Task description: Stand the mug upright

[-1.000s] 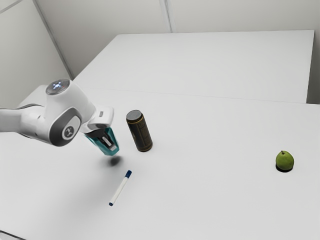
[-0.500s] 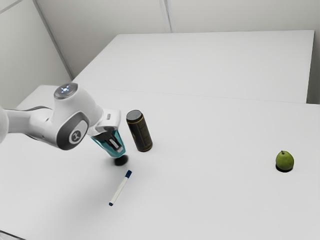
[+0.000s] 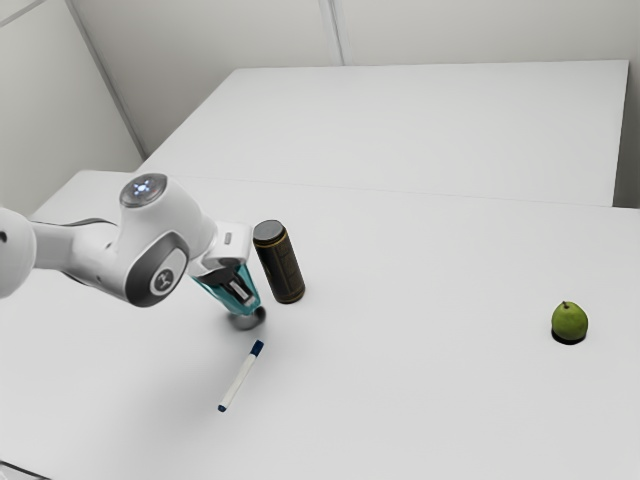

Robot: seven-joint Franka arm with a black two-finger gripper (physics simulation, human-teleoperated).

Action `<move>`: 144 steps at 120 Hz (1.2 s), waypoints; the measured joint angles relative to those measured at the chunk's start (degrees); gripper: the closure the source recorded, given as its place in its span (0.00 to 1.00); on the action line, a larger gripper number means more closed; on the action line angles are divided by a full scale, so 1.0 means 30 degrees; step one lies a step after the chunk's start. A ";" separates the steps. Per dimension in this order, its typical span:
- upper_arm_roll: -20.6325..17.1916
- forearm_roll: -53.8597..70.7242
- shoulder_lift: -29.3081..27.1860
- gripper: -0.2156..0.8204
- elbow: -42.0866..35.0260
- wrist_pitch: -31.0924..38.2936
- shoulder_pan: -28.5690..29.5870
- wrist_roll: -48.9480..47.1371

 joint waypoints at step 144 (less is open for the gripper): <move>-0.0244 -0.0263 0.0959 0.72 0.0091 0.0705 -0.0256 0.0057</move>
